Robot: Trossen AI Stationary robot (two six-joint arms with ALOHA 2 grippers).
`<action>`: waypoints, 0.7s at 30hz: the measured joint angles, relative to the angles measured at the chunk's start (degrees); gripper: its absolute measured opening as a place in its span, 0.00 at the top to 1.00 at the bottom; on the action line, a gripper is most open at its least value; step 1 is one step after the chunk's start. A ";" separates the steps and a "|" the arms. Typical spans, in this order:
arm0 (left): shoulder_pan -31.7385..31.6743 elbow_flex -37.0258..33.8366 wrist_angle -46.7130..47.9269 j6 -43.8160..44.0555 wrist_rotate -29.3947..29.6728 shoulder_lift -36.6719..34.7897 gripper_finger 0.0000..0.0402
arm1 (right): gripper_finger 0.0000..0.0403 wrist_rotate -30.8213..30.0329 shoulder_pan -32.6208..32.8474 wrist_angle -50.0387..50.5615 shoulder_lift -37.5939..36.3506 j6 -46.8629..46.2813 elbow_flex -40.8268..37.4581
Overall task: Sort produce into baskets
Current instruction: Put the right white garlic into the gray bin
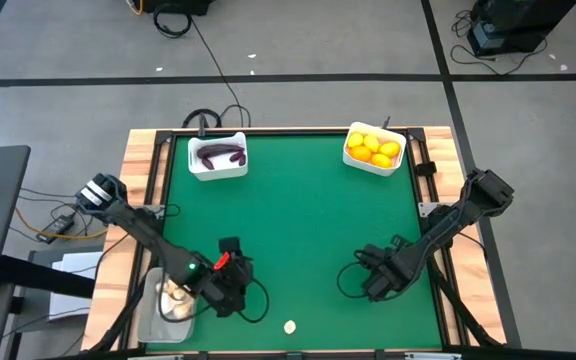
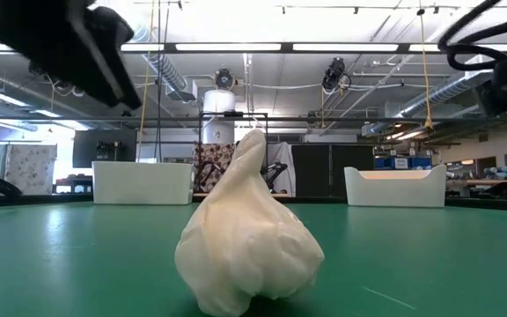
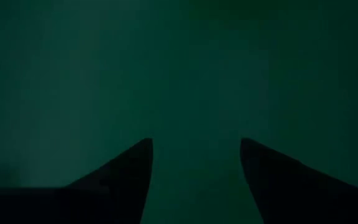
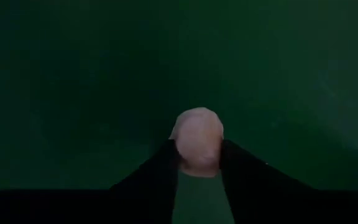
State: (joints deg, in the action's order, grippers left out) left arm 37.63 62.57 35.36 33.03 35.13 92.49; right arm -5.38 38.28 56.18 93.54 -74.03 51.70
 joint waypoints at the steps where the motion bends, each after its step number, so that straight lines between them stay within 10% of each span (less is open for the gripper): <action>1: -0.16 0.00 -1.62 -0.13 0.51 0.09 0.38 | 0.74 -0.75 0.00 -1.21 -0.02 -0.75 0.00; 14: -0.03 0.00 -28.67 -33.27 5.30 0.13 0.38 | 0.81 -23.55 -3.09 -48.93 0.07 12.73 -0.11; 21: -0.34 0.00 -34.63 -47.25 5.27 0.13 0.38 | 0.81 -23.39 -6.68 -71.74 0.07 27.24 -0.09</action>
State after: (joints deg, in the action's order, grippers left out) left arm 37.28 62.57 0.73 -14.22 40.40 92.62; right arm -28.77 31.60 -15.56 93.60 -46.79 51.62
